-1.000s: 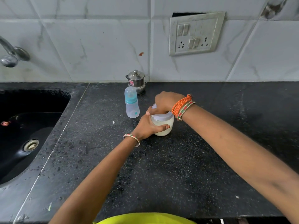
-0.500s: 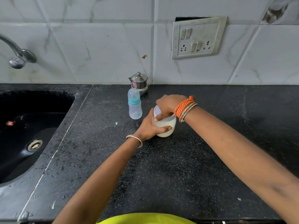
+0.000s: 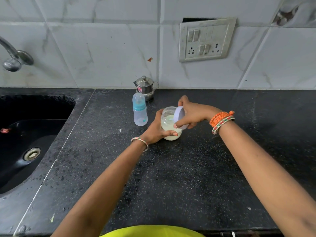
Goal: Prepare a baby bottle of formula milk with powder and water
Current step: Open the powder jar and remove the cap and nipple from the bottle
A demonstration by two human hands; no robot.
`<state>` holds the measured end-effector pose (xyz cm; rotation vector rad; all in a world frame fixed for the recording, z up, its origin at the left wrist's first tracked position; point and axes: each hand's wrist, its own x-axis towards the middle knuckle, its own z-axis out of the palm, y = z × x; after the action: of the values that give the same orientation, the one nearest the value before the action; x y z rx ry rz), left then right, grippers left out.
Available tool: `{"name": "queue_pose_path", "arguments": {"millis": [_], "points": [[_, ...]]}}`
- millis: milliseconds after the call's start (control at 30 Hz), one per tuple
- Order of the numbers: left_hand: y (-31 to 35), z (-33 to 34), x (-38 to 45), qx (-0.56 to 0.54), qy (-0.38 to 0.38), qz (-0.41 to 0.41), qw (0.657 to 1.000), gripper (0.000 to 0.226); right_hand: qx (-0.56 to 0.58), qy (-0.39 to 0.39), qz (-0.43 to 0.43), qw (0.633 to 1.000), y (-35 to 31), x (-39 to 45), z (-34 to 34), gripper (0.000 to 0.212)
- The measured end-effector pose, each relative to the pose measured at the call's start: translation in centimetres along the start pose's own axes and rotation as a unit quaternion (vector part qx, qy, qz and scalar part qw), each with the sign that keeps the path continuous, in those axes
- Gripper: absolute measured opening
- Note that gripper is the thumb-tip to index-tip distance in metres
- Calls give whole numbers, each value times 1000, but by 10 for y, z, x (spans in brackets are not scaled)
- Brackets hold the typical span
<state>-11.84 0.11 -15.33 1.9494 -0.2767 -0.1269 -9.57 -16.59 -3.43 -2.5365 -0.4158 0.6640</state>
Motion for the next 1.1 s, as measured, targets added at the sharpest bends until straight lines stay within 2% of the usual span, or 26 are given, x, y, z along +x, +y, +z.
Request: {"name": "queue_pose_path", "arguments": {"millis": [67, 133, 233, 400, 467, 533, 633, 733, 867, 1100], "points": [[5, -3, 6, 25, -18, -2, 1000, 107, 53, 11, 81, 995, 4, 0, 3, 78], [10, -3, 13, 49, -33, -13, 998, 113, 56, 39, 124, 990, 8, 0, 6, 77], [14, -4, 23, 86, -55, -28, 994, 118, -7, 77, 114, 990, 15, -3, 11, 66], [10, -7, 24, 164, -44, -16, 985, 119, -77, 60, 83, 992, 10, -22, 23, 55], [5, -6, 16, 181, -29, 4, 983, 115, -107, 102, 49, 988, 4, -29, 40, 46], [-2, -7, 3, 174, -5, 15, 985, 102, -101, 150, 21, 983, 1, -36, 66, 38], [-7, -13, -20, 180, 61, 32, 981, 66, -104, 191, -5, 976, 2, -40, 104, 27], [-5, -20, -41, 183, 121, 39, 975, 45, -168, 199, -18, 965, 8, -41, 127, 33], [-9, -29, -64, 183, 164, 15, 969, 31, -260, 132, 18, 956, 10, -38, 137, 40], [-14, -39, -92, 186, 178, -25, 966, 27, -355, 126, 76, 923, -5, -36, 131, 40]]}}
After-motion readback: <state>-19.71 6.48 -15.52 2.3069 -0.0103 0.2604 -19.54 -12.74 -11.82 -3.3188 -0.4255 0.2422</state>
